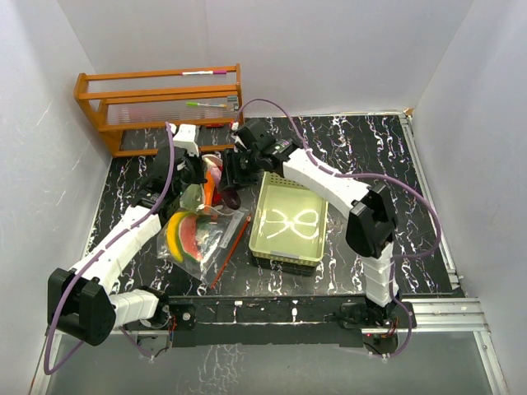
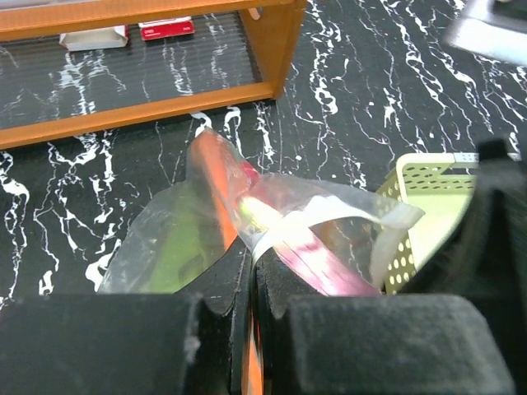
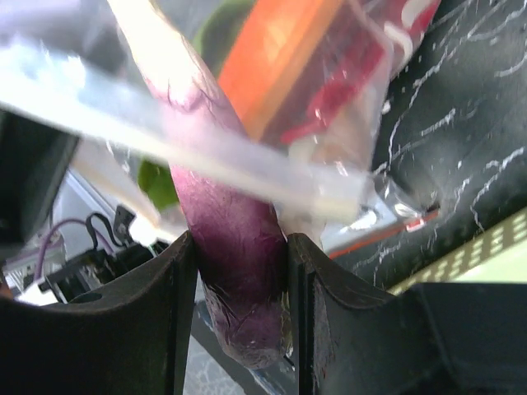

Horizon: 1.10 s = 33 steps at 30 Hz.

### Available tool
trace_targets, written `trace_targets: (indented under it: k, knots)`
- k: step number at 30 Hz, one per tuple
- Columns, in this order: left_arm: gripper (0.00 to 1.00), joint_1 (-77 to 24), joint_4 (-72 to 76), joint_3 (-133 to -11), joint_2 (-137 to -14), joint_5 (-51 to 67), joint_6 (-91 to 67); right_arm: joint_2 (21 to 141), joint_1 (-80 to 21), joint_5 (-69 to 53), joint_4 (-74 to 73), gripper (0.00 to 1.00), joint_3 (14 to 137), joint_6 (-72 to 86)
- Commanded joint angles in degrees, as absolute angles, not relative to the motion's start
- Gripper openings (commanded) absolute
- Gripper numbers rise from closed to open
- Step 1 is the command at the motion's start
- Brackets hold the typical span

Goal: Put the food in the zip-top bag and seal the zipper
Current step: Place the fake vegetable in the zipper food storage bag.

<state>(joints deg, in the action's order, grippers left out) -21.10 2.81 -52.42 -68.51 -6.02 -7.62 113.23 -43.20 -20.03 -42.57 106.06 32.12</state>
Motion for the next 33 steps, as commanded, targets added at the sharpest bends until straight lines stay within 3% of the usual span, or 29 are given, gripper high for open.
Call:
trace_targets:
  k: [1,7,12,16,19,28,33]
  knots:
    - [0.00,-20.82,7.78,-52.13,-65.39,-0.07,-8.45,117.26,-43.46,-17.57,-42.28,0.14,114.72,35.23]
    - [0.00,-21.38,9.24,-51.39,-65.15,2.72,-9.20,121.68,-43.50,-14.85,-43.50,0.25,120.01,37.44]
    - [0.00,-21.89,9.08,-51.37,-65.03,2.20,-8.99,117.12,-43.52,-13.26,-38.55,0.46,115.38,39.01]
    - [0.00,-21.97,8.77,-51.50,-65.13,1.52,-8.97,113.17,-43.58,-11.46,-39.16,0.51,113.68,37.00]
    - [0.00,-22.00,8.09,-51.91,-65.30,0.28,-8.71,109.56,-43.57,-9.94,-39.37,0.63,110.80,35.90]
    - [0.00,-21.97,6.15,-54.55,-66.09,-2.08,-8.46,100.69,-43.44,-4.80,-39.18,0.65,99.15,34.16]
    - [0.00,-21.97,5.63,-55.46,-66.09,-2.41,-8.85,98.23,-43.50,-9.77,-33.35,0.64,89.13,35.02]
